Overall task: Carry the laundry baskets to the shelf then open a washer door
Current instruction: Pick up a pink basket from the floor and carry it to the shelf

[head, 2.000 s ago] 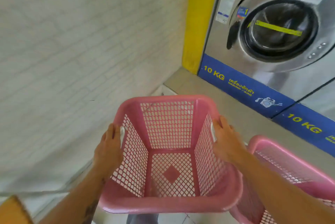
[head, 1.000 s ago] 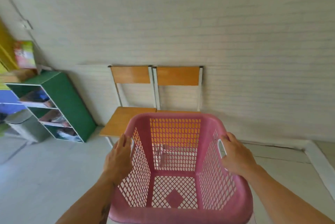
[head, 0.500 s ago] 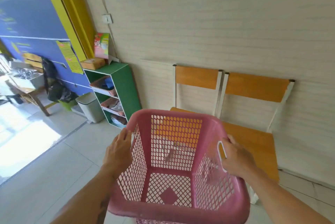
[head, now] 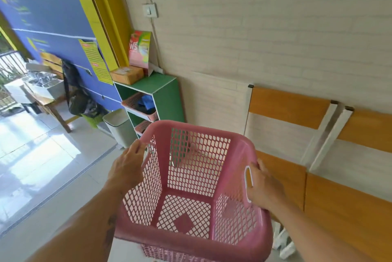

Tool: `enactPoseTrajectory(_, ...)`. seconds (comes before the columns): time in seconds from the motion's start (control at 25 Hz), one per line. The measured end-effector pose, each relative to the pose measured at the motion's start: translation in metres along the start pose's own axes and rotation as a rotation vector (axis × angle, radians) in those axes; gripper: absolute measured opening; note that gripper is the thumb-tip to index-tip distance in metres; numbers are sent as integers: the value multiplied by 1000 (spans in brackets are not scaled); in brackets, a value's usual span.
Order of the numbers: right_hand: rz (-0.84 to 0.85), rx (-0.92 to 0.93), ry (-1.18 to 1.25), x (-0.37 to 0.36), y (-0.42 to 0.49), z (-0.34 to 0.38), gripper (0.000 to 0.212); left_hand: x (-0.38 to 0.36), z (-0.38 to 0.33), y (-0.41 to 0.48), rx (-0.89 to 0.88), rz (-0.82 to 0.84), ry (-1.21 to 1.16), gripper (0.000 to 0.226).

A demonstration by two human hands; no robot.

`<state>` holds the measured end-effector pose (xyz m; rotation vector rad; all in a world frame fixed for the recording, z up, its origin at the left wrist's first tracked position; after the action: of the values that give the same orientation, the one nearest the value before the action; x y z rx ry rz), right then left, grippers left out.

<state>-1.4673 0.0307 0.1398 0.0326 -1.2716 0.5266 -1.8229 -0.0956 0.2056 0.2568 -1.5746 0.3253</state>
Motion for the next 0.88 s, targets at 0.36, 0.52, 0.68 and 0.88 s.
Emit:
enactPoseTrajectory(0.36,-5,-205,25,-47,141,122,65,-67,126,222,-209,112,-151,81)
enactPoseTrajectory(0.52,47,-344,23,-79,189,133,80,-120,140,290,-255,209,-237,94)
enactPoseTrajectory(0.68,48,-442,6,-144,256,113,84,-218,136,347,-254,269,-234,96)
enactPoseTrajectory(0.88,43,-545,22,-247,327,69,99,-353,131,399,-240,277,-284,97)
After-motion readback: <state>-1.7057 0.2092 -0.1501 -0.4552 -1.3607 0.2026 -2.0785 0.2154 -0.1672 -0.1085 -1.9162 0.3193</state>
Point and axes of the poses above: each hand's wrist, its own y-axis towards the middle knuckle, its own x-axis out of the back of the hand, z = x × y, the point moved 9 cm from there along y, towards the middle knuckle, and after that the axes turned 10 degrees about z, right-handed, at the moved point
